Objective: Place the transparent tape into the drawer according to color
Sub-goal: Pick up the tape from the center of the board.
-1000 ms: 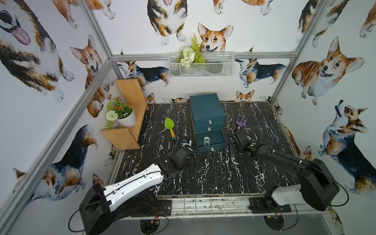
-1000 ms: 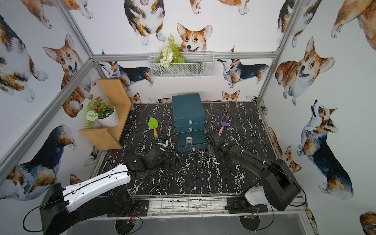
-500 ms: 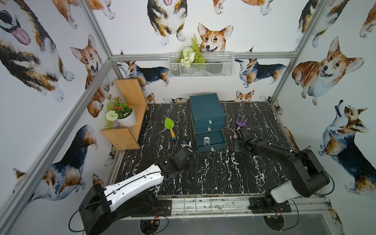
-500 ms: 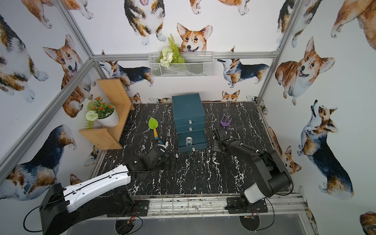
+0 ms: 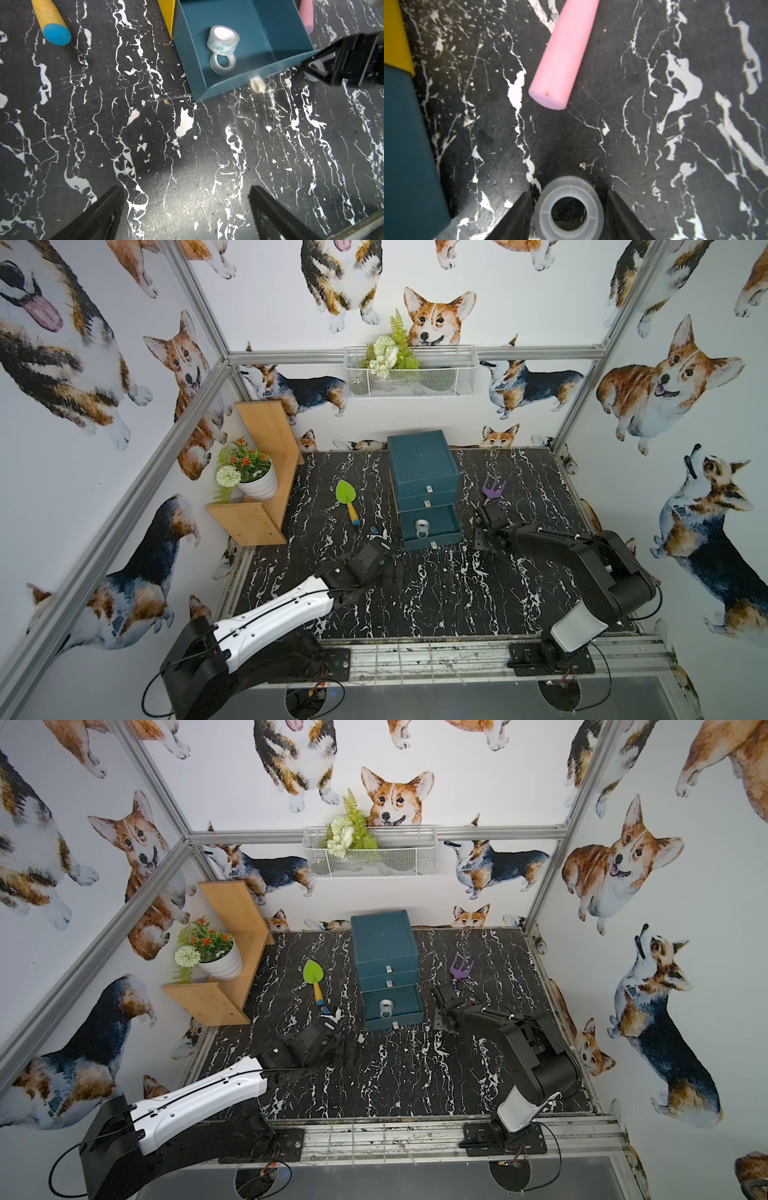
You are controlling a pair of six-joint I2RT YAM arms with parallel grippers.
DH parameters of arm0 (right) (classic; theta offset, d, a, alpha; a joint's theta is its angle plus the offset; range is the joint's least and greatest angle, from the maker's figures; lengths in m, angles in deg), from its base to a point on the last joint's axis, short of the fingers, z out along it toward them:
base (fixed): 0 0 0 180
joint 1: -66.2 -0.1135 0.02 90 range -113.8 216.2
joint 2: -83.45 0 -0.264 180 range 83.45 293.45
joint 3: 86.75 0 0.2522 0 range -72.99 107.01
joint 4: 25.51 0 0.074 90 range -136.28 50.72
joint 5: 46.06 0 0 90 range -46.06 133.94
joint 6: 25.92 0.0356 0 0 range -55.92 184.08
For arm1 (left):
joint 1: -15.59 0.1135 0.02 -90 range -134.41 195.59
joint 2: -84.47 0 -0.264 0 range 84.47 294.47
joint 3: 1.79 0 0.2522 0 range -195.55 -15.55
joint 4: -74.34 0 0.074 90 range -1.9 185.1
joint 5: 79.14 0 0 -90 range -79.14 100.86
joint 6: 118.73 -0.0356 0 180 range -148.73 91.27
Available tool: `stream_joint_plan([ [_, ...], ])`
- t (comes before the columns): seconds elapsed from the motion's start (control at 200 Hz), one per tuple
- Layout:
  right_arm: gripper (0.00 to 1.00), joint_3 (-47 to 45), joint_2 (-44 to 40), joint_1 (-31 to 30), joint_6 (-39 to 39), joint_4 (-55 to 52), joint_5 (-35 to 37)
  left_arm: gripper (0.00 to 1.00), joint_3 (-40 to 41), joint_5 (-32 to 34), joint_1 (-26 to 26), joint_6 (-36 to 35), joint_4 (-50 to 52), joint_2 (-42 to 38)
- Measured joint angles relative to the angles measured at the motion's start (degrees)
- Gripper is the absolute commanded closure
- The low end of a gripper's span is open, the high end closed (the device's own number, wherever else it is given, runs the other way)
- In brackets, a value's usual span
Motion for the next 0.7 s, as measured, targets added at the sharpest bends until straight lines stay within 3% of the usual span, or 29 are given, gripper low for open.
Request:
stream_joint_plan([
  [0.19, 0.32, -0.98, -0.48, -0.66, 0.07, 0.72, 0.98, 0.01, 0.17, -0.42, 0.46, -0.35, -0.46, 0.02],
  [0.37, 0.48, -2.29, -1.07, -1.75, 0.2, 2.23, 0.96, 0.01, 0.17, -0.52, 0.79, -0.5, -0.66, 0.0],
  [0.696, 0.51, -3.89, -2.95, -4.57, 0.31, 1.97, 0.48, 0.01, 0.28, -1.33, 1.22, -0.68, -0.72, -0.24],
])
